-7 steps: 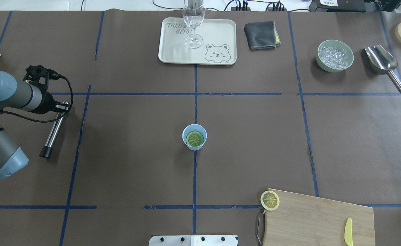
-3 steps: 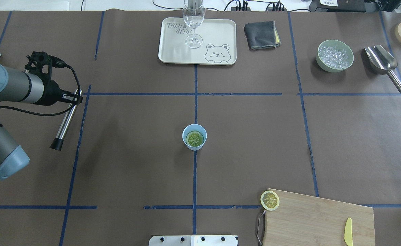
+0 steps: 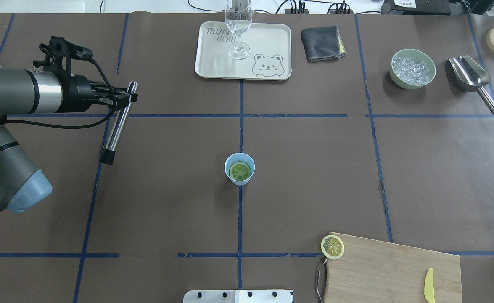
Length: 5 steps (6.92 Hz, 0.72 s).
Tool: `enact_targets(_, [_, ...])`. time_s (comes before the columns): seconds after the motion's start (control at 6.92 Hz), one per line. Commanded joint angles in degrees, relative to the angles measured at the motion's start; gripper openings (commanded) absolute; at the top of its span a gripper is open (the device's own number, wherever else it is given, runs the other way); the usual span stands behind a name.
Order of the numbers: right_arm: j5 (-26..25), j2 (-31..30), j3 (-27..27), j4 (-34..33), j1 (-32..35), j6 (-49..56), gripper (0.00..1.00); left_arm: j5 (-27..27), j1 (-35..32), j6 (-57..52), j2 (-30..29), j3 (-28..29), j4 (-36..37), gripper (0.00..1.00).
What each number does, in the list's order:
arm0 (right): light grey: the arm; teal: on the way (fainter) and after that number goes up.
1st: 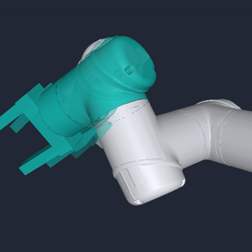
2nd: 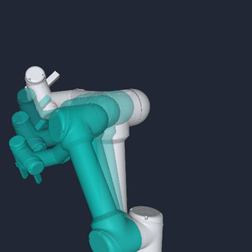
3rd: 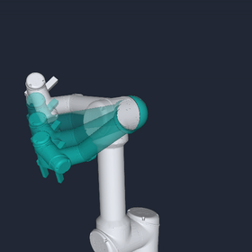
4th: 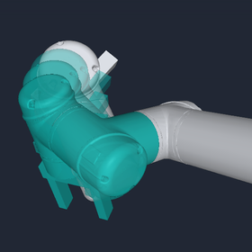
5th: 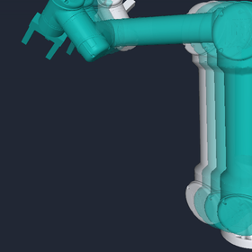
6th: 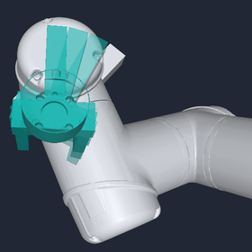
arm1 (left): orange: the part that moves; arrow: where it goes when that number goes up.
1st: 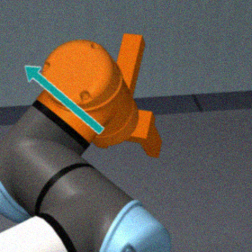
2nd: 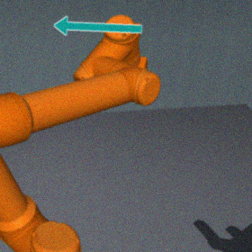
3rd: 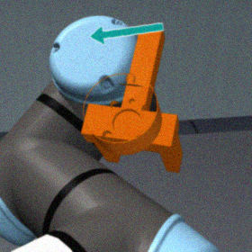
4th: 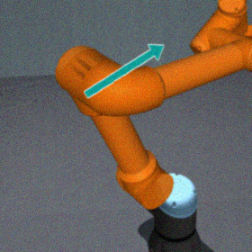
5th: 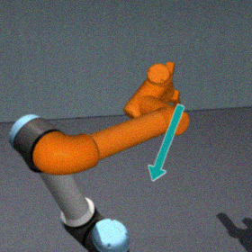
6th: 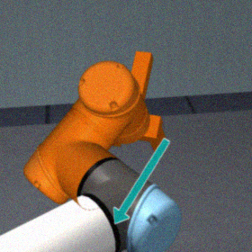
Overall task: Squeeze lemon into cup
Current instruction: 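Carry the rod to the blue cup and lower it inside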
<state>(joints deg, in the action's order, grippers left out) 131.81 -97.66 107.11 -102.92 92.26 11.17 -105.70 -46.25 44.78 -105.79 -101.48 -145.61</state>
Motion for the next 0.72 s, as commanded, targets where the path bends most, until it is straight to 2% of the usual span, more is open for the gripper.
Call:
enact_targets(0.0, [-0.06,-0.51,0.03,0.0,0.02,0.0,1.0,10.9,3.42,-0.22,-3.09,0.76,-13.41,0.0])
enact_targets(0.14, [-0.06,-0.51,0.03,0.0,0.2,-0.09,1.0,12.95,5.37,-1.09,-5.63,2.59,-18.34,0.0])
enact_targets(0.29, [-0.15,-0.42,-0.06,0.0,0.2,-0.09,1.0,12.89,6.78,-9.46,-8.96,5.3,-24.75,0.0])
enact_targets(0.43, [-0.33,-0.34,-0.06,0.0,0.2,-0.18,1.0,12.97,11.66,-12.85,-10.13,6.64,-31.51,0.0])
enact_targets(0.58, [-0.33,-0.33,-0.15,0.0,0.29,-0.18,1.0,15.67,12.5,-13.75,-11.71,9.43,-34.88,0.0])
